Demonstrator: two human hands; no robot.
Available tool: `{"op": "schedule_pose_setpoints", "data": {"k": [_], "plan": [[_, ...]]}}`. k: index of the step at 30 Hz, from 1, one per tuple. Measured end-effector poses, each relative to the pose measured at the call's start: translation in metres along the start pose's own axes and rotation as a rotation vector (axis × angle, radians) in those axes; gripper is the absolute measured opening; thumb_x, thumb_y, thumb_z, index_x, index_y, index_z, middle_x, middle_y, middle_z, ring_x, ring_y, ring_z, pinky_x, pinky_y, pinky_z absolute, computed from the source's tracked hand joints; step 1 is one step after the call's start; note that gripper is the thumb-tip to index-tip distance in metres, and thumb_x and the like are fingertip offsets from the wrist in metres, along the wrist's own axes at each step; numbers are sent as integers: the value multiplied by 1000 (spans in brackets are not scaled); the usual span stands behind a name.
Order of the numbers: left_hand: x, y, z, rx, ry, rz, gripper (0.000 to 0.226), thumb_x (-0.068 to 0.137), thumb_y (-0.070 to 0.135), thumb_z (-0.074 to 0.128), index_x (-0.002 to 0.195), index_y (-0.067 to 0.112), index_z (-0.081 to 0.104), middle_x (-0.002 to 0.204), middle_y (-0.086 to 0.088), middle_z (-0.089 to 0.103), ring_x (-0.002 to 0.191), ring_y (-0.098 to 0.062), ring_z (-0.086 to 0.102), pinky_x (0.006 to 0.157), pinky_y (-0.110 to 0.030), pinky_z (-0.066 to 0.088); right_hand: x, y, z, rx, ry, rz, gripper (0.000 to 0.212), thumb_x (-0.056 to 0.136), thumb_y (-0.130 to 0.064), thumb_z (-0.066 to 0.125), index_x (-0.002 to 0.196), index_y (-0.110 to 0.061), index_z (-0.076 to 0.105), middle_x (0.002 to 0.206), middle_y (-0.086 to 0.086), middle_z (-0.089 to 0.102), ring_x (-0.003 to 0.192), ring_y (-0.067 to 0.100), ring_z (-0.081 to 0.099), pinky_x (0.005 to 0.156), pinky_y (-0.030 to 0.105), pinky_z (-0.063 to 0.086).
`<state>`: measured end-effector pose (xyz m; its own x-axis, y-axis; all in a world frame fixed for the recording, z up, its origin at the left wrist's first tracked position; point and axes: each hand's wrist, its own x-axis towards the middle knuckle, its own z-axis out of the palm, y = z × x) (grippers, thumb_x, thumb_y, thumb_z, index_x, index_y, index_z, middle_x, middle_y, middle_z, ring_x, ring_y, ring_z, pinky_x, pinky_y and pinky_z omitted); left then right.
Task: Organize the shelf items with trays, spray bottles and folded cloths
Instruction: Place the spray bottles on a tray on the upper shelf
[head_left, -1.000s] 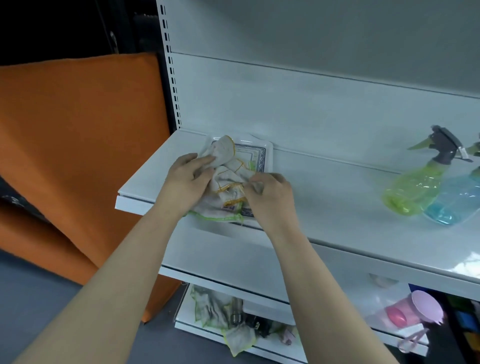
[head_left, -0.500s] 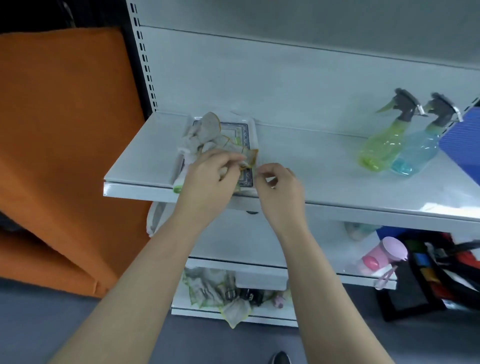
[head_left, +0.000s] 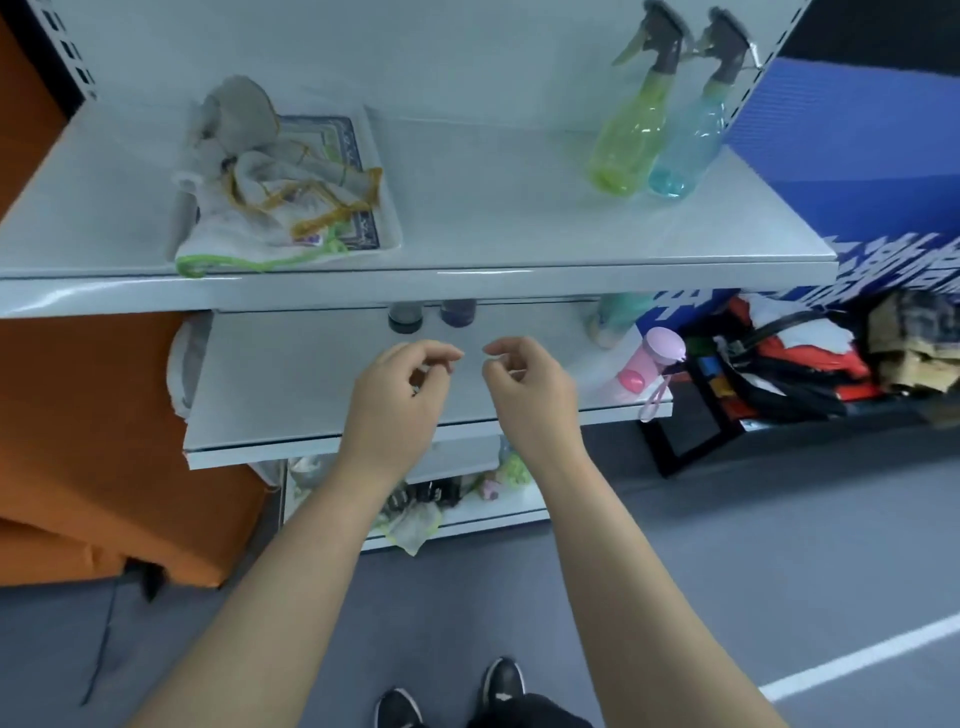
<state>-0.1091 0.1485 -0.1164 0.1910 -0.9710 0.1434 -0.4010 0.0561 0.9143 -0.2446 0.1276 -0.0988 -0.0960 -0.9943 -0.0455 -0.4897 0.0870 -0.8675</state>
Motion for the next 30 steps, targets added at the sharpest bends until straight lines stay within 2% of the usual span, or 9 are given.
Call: {"op": "schedule_pose_setpoints", "data": {"k": [5, 9, 12, 14, 17, 19, 22, 26, 30], "plan": [[-9, -22, 30, 63, -72, -130, 28, 95, 9, 52, 98, 31, 69, 97, 8, 69, 82, -7, 62, 70, -16, 45, -1, 33, -12, 8, -59, 87, 19, 92, -18, 52, 104, -23, 67, 82, -12, 62, 63, 11, 54, 58, 21, 43], [-16, -33, 63, 103, -123, -196, 26, 94, 11, 54, 97, 31, 70, 96, 10, 69, 84, -13, 64, 77, -26, 49, 6, 69, -29, 2, -51, 171, 21, 91, -18, 51, 105, -23, 67, 83, -11, 63, 65, 8, 55, 54, 17, 42], [-26, -44, 85, 144, -144, -271, 24, 95, 14, 53, 98, 32, 69, 96, 11, 68, 71, -9, 60, 65, -17, 45, 13, 97, -38, -11, -94, 230, 21, 92, -18, 50, 105, -23, 66, 83, -10, 64, 65, 5, 53, 46, 9, 38], [-30, -55, 98, 155, -136, -342, 25, 95, 14, 52, 98, 34, 68, 96, 9, 68, 66, -12, 59, 62, -21, 47, 20, 116, -40, -20, -152, 254, 21, 91, -17, 49, 105, -22, 65, 85, -7, 66, 66, 5, 53, 45, 9, 37], [-41, -80, 114, 146, -98, -446, 29, 94, 14, 52, 94, 38, 66, 92, 12, 67, 75, -18, 63, 74, -34, 52, 28, 144, -32, -63, -282, 269, 21, 91, -16, 49, 105, -20, 65, 87, -5, 66, 73, 12, 55, 48, 13, 37], [-53, -102, 127, 162, -93, -504, 28, 94, 13, 53, 94, 36, 68, 90, 13, 68, 82, -15, 64, 77, -31, 52, 28, 168, -25, -145, -386, 272, 24, 91, -17, 48, 107, -19, 65, 88, -5, 67, 79, 15, 58, 50, 17, 37], [-76, -136, 145, 156, -72, -590, 26, 93, 10, 54, 94, 30, 70, 83, 14, 65, 80, -16, 61, 69, -25, 46, 25, 205, -9, -220, -489, 312, 24, 92, -20, 48, 108, -20, 65, 96, -6, 64, 73, 9, 55, 49, 17, 39], [-94, -179, 163, 84, -11, -676, 30, 94, 14, 55, 87, 41, 64, 90, 11, 65, 87, -20, 63, 71, -30, 47, 23, 251, 16, -233, -535, 373, 23, 91, -20, 47, 104, -21, 66, 117, -1, 62, 68, 12, 54, 45, 16, 39], [-100, -231, 177, 65, 24, -696, 21, 95, 17, 56, 97, 34, 68, 92, 12, 65, 92, -22, 65, 79, -34, 48, 29, 301, 55, -250, -591, 394, 25, 91, -19, 49, 109, -19, 66, 109, -7, 61, 78, 16, 56, 52, 19, 42]]}}
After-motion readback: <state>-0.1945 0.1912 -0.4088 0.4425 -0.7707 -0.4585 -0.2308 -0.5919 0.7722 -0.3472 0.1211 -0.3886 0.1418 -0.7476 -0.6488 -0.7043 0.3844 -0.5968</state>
